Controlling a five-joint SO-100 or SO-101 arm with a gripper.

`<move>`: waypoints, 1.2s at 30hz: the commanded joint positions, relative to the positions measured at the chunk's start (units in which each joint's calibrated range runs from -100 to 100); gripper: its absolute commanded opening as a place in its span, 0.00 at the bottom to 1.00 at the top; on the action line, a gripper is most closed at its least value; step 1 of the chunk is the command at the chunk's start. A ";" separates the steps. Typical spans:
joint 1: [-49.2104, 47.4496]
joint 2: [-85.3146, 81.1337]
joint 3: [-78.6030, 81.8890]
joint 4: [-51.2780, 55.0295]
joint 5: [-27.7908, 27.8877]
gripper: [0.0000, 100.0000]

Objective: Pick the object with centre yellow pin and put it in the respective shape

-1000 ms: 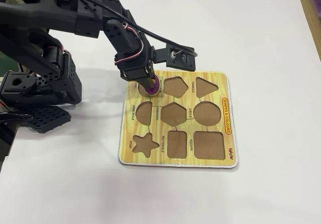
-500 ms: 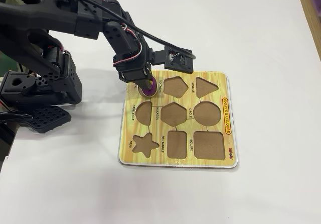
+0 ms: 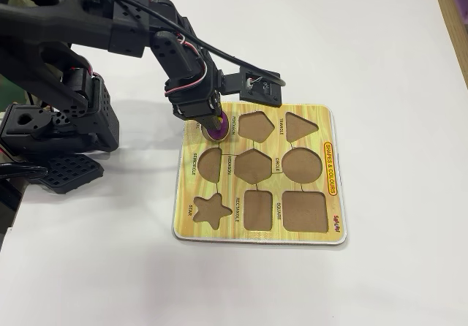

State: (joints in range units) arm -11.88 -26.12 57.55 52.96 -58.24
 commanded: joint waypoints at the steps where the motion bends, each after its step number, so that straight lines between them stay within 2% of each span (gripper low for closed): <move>1: -1.69 -0.24 -0.54 -0.49 -0.44 0.05; 23: -1.11 -0.24 -0.36 -0.49 -0.44 0.05; 29: -1.30 -0.24 -0.36 -0.49 -0.44 0.17; 36: -1.21 -1.08 -0.36 -0.49 -0.44 0.17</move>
State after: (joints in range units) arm -13.66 -26.12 57.55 52.96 -58.55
